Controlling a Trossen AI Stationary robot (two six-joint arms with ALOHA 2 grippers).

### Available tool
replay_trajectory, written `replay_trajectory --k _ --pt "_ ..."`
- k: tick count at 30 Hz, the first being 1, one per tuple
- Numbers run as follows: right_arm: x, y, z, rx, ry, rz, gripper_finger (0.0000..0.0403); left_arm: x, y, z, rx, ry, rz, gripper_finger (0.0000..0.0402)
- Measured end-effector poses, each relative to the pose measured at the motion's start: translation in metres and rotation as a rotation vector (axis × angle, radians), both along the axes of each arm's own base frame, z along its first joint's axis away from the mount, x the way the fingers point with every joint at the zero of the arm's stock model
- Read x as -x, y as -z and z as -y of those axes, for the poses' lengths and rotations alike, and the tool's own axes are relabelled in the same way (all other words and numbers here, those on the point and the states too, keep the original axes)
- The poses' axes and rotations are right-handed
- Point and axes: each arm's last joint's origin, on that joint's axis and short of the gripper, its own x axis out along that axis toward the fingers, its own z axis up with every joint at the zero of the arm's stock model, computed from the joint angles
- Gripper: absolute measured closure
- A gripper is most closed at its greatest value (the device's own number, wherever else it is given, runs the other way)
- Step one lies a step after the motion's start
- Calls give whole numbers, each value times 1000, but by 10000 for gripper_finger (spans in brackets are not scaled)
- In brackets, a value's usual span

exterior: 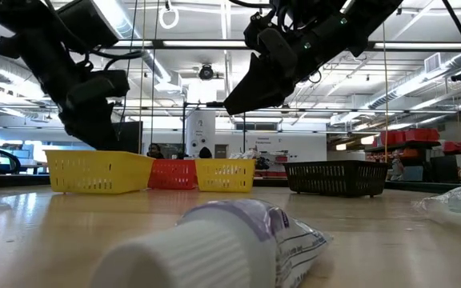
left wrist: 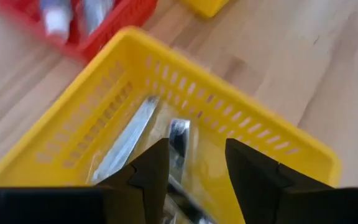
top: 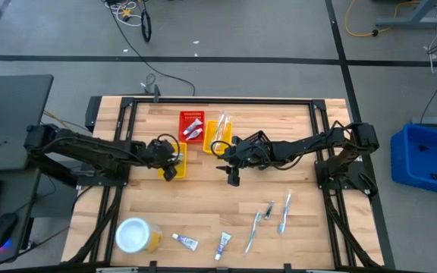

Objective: Pick & Place Travel size toiletries
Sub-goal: Put the toothpaste into the red bin

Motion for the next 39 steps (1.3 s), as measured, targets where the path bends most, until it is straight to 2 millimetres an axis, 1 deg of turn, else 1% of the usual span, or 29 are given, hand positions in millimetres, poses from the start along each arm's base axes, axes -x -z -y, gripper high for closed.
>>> replay_trajectory --k 3,8,12,16,20,23,25,30,33,37,39 --pt "0 0 0 1 -1 0 212 -5 -7 1 -9 70 32 232" --pt "0 0 0 2 -2 0 218 -21 -35 5 -7 236 141 235" --pt "0 0 0 2 -2 0 227 -33 -55 13 30 409 311 241" --pt "0 0 0 2 -2 0 233 -40 -60 31 27 554 408 244" --pt "0 -1 0 2 -2 7 238 -48 -56 49 39 629 437 239" --pt "-1 -1 0 2 -2 17 242 -56 -51 61 56 670 384 235" --pt "-1 -2 0 1 -2 20 244 -65 -58 67 69 692 328 235" --pt "-1 -2 0 1 -1 22 247 -90 -74 83 50 773 70 237" --pt "-1 -1 0 -6 4 18 246 -108 -83 96 57 795 -23 237" --pt "0 0 0 -26 18 4 237 -130 -80 118 55 821 -125 237" --pt "1 1 0 -37 26 -17 231 -140 -79 130 67 823 -140 236"
